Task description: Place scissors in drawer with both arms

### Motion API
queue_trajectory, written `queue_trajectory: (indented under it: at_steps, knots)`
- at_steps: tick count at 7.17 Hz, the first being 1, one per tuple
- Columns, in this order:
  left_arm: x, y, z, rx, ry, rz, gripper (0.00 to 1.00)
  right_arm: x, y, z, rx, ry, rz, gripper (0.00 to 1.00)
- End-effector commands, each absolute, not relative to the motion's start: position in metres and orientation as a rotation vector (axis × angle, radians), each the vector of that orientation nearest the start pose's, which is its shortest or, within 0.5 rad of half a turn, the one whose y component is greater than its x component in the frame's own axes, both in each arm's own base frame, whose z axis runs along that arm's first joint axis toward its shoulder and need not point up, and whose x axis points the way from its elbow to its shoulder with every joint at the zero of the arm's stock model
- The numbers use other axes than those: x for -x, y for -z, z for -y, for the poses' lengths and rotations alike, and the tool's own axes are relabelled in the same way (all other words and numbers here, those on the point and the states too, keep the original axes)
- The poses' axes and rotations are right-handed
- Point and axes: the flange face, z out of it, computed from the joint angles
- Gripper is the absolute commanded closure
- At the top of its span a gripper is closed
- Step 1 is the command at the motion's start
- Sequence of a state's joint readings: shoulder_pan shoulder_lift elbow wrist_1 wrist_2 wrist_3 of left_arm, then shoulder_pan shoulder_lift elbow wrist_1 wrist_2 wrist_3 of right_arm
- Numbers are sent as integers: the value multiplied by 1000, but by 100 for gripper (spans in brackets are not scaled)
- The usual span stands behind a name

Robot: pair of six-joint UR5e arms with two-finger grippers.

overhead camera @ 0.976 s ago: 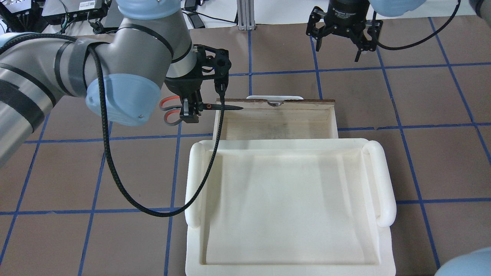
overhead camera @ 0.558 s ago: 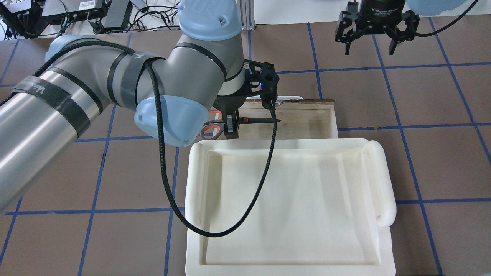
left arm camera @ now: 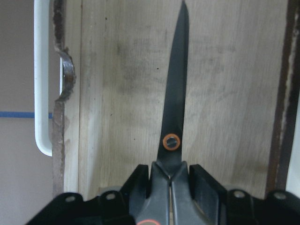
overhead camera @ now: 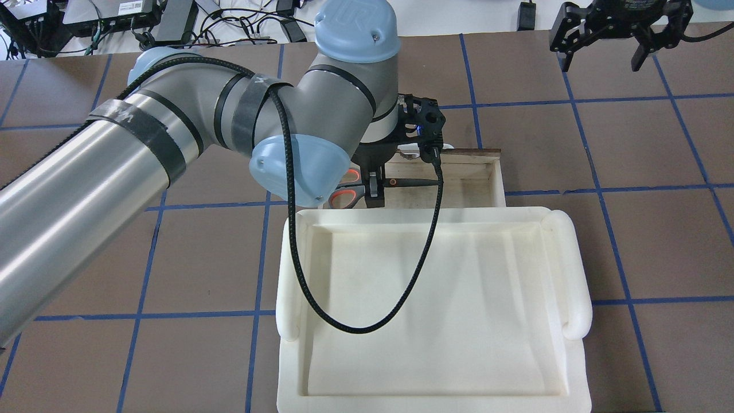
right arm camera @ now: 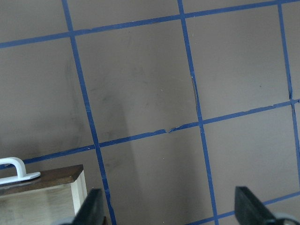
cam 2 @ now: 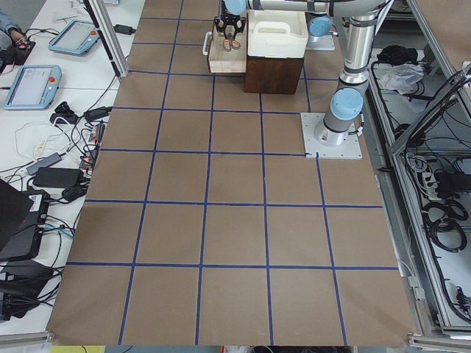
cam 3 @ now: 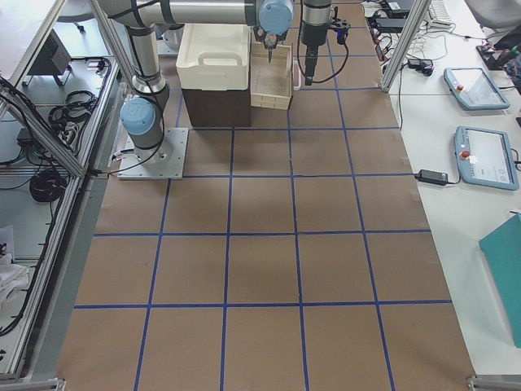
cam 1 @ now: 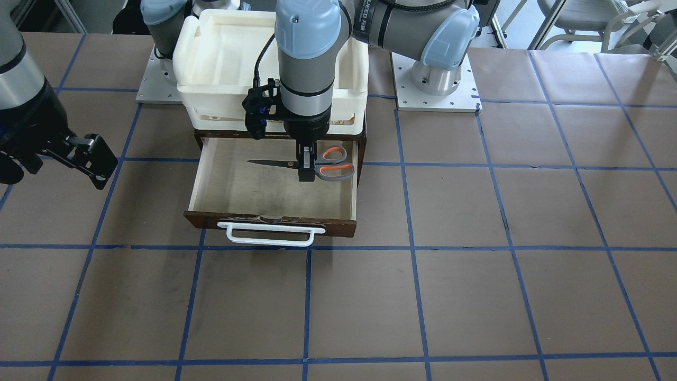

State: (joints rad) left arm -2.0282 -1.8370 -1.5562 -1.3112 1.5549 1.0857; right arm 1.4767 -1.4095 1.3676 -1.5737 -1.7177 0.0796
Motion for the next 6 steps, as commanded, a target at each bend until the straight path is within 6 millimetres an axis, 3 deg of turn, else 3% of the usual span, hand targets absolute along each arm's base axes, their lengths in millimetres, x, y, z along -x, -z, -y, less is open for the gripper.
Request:
queue_trajectory:
  at_steps: [1, 2, 5, 6]
  knots:
    - [404, -356, 466, -2208, -30, -2267, 100, -66, -508, 562, -281, 88, -3272, 0]
    - [408, -350, 466, -2210, -39, -2269, 100, -75, -518, 554, -265, 109, -3201, 0]
    - [413, -335, 473, -2214, -40, -2263, 100, -77, -507, 551, -255, 77, -3171, 0]
    - [413, -332, 474, -2223, -49, -2248, 100, -77, -508, 548, -163, 63, -3180, 0]
